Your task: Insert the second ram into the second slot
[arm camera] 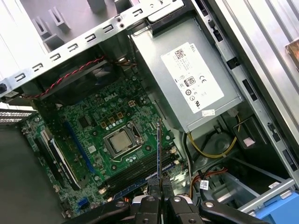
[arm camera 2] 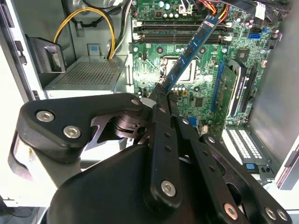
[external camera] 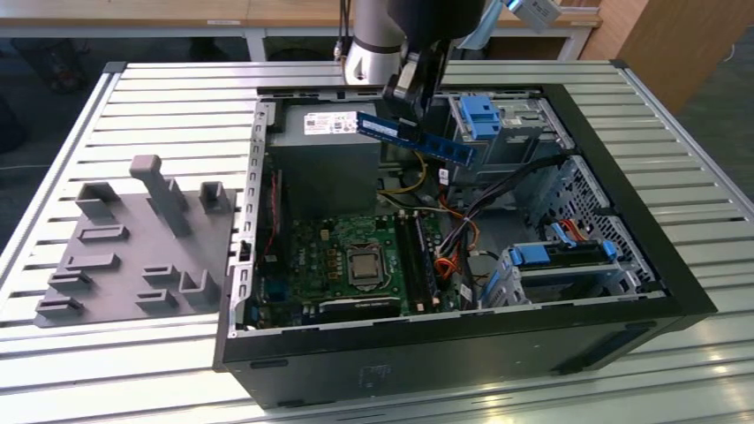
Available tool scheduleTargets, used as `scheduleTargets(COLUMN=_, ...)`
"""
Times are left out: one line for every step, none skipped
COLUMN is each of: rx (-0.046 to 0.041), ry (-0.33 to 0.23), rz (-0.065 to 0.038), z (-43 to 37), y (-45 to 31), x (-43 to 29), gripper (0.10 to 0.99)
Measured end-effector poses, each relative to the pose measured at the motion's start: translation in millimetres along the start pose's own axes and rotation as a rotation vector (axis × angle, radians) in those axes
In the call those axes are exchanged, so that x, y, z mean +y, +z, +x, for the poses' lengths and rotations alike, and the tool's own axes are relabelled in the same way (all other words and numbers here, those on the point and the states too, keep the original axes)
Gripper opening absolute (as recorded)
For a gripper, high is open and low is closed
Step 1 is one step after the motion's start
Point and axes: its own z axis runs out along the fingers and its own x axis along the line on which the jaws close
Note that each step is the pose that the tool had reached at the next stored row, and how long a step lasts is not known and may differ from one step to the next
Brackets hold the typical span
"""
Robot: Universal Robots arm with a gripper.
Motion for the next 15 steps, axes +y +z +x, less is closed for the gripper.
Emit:
scheduleTargets(rx=-0.0001, ry=0.001, rz=0.0, z=0.0, y=0.0, x=0.0, gripper=0.133)
scheduleTargets(rx=-0.0001, ry=0.003, rz=0.0, z=0.0, y=0.0, x=0.0, gripper=0.133)
scheduleTargets(rx=-0.0001, ry=0.004, rz=0.0, z=0.0, y=0.0, x=0.0, gripper=0.133)
scheduleTargets(rx=-0.0002, ry=0.006, rz=0.0, z=0.0, y=0.0, x=0.0, gripper=0.133)
scheduleTargets(rx=-0.0003, ry=0.007, rz=0.0, z=0.0, y=0.0, x=0.0, gripper=0.133)
scheduleTargets(rx=-0.0003, ry=0.009, rz=0.0, z=0.0, y=0.0, x=0.0, gripper=0.133)
scheduleTargets(rx=-0.0004, ry=0.01, rz=0.0, z=0.0, y=0.0, x=0.0, gripper=0.133)
scheduleTargets(rx=-0.0004, ry=0.012, rz=0.0, z=0.0, y=0.0, x=0.0, gripper=0.133)
scheduleTargets(rx=-0.0005, ry=0.013, rz=0.0, z=0.0, y=0.0, x=0.0, gripper=0.133)
scheduleTargets(rx=-0.0006, ry=0.015, rz=0.0, z=0.0, y=0.0, x=0.0, gripper=0.133)
scheduleTargets(rx=-0.0006, ry=0.016, rz=0.0, z=0.0, y=0.0, x=0.0, gripper=0.133)
scheduleTargets(rx=-0.0006, ry=0.017, rz=0.0, z=0.0, y=0.0, x=0.0, gripper=0.133)
scheduleTargets(rx=-0.0007, ry=0.019, rz=0.0, z=0.0, y=0.0, x=0.0, gripper=0.133)
scheduleTargets(rx=-0.0007, ry=0.02, rz=0.0, z=0.0, y=0.0, x=0.0, gripper=0.133)
scheduleTargets(rx=-0.0008, ry=0.022, rz=0.0, z=0.0, y=0.0, x=0.0, gripper=0.133)
